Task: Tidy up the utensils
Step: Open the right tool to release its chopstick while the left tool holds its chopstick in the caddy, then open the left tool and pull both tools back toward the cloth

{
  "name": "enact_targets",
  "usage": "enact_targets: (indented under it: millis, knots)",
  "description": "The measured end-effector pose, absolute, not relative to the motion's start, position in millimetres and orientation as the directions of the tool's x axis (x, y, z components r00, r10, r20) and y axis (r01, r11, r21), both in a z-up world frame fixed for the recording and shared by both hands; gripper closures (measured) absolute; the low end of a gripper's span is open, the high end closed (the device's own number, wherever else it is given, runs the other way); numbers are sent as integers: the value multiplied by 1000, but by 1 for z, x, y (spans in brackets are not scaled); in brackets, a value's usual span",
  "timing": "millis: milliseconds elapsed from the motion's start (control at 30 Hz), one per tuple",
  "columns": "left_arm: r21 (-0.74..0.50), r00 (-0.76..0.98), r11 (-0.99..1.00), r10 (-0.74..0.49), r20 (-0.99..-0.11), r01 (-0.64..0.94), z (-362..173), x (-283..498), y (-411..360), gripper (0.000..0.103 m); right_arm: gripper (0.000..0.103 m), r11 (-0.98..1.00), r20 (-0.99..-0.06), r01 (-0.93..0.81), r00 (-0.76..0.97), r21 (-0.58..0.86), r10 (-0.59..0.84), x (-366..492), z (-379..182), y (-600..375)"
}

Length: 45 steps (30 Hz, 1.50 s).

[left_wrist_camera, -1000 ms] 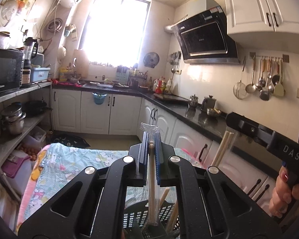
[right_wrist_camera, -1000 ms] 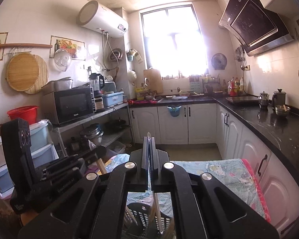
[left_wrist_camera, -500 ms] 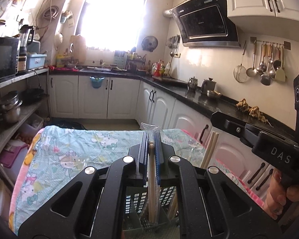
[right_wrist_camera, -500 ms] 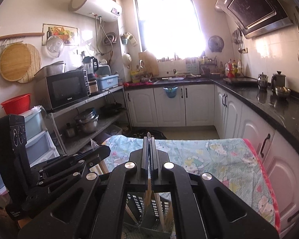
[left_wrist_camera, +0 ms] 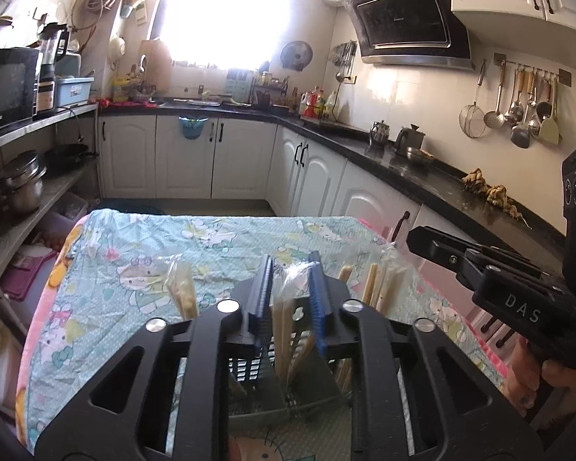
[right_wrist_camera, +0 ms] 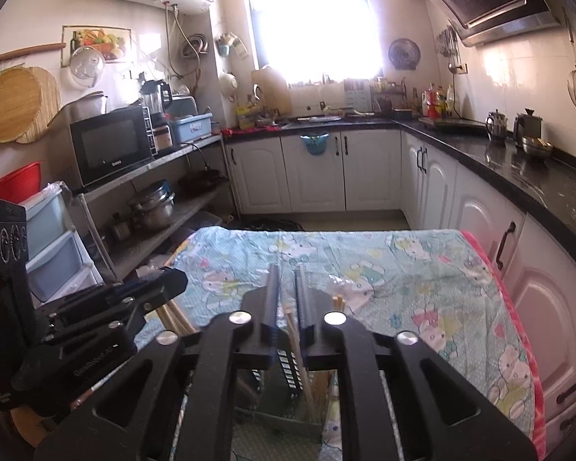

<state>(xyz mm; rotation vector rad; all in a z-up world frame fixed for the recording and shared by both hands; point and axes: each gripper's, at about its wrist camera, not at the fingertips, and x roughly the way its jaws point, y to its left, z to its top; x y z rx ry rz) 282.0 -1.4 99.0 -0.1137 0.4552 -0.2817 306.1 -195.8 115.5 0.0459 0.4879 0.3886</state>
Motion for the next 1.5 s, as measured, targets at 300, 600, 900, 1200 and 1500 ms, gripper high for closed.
enact_targets:
  millis: [300, 600, 900, 1200, 1500]
  knots:
    - [-188, 855, 958, -279, -436, 216, 101, 272, 9, 58, 74, 934, -453, -342, 820, 102, 350, 294, 114, -199]
    - [-226, 865, 960, -251, -435, 165, 111, 254, 32, 10, 61, 940, -434, -335, 838, 70, 331, 275, 117, -206]
    - [-248, 865, 963, -215, -454, 109, 110, 231, 51, 10, 53, 935, -428, -349, 838, 56, 339, 255, 117, -207]
    - [-253, 863, 965, -180, -471, 63, 98, 212, 68, 10, 53, 923, -431, -382, 825, 52, 366, 237, 115, -197]
    - [-262, 855, 965, -150, -497, 17, 83, 197, 84, 10, 53, 905, -446, -422, 801, 49, 398, 226, 108, -184]
